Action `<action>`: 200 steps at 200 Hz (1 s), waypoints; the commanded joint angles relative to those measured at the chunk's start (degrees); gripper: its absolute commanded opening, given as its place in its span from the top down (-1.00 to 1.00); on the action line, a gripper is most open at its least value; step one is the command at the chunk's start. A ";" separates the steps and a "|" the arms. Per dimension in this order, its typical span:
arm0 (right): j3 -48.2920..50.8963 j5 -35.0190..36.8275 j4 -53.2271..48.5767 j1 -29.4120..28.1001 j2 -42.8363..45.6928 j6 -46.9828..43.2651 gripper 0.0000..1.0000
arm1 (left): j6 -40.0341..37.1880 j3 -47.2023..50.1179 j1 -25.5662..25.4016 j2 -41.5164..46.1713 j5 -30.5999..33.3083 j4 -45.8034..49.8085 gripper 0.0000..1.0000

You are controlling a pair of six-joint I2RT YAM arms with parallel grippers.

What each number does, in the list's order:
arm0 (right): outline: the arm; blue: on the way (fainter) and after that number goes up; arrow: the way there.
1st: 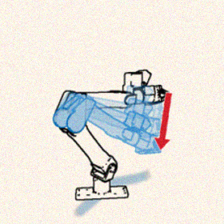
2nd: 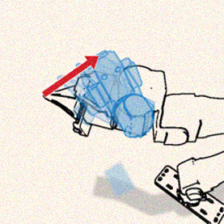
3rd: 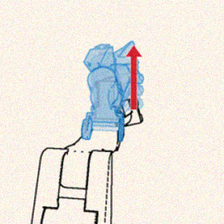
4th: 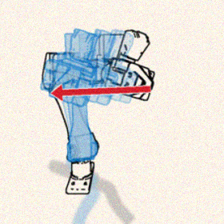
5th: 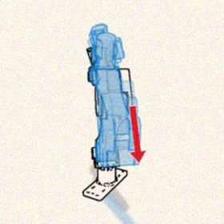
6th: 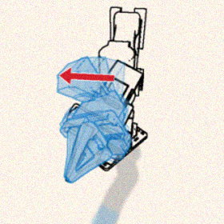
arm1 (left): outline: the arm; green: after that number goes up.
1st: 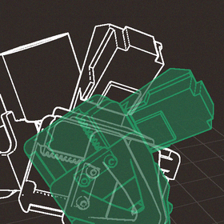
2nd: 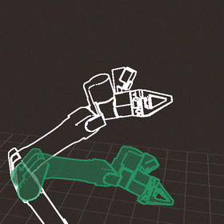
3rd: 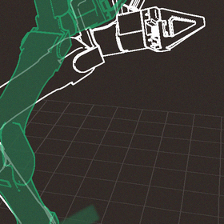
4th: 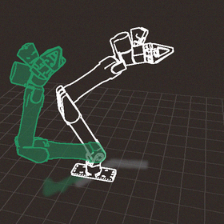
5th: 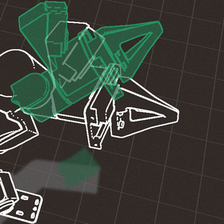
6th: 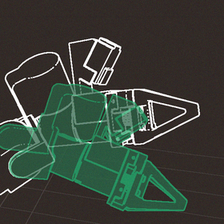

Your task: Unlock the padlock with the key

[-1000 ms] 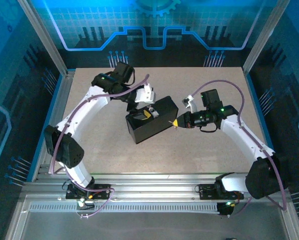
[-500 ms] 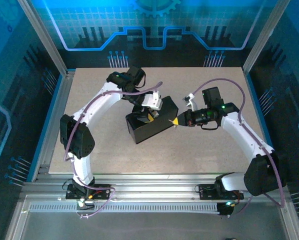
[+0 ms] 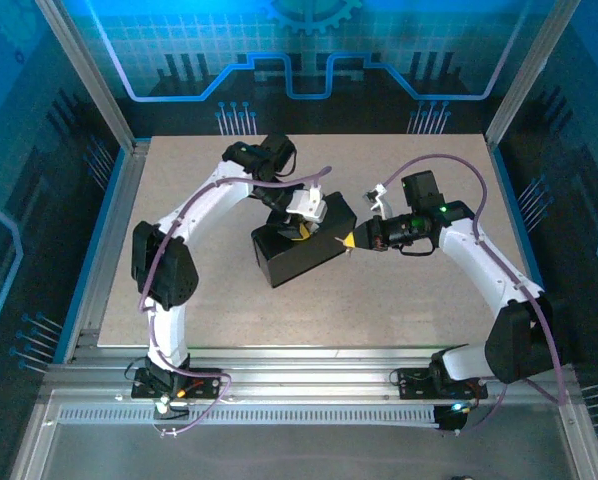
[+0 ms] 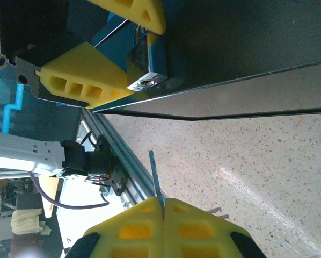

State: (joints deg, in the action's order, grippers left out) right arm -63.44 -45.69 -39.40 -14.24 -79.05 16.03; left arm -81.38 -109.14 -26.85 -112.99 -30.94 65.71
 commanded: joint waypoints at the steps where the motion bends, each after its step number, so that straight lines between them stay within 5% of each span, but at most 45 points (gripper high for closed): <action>1: -1.42 -2.47 0.17 -0.48 -0.41 0.83 1.00 | -1.81 -1.39 0.16 -0.83 -1.23 0.83 0.00; 74: -0.65 -3.56 3.09 -1.88 -1.73 2.59 1.00 | -0.55 -1.16 -1.23 -1.17 0.19 -1.68 0.30; 156: -1.95 -3.51 5.47 -2.44 -4.00 4.44 1.00 | 1.32 -0.19 -1.98 -0.74 -0.07 -4.66 -0.04; 200: -2.30 -3.85 5.44 -2.20 -4.43 3.99 1.00 | 0.54 -2.51 -2.59 -2.69 -0.14 -2.04 0.08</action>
State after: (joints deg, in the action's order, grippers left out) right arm -63.55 -47.64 -34.41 -16.56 -83.26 19.92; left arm -79.59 -109.40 -28.71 -113.34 -29.80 61.49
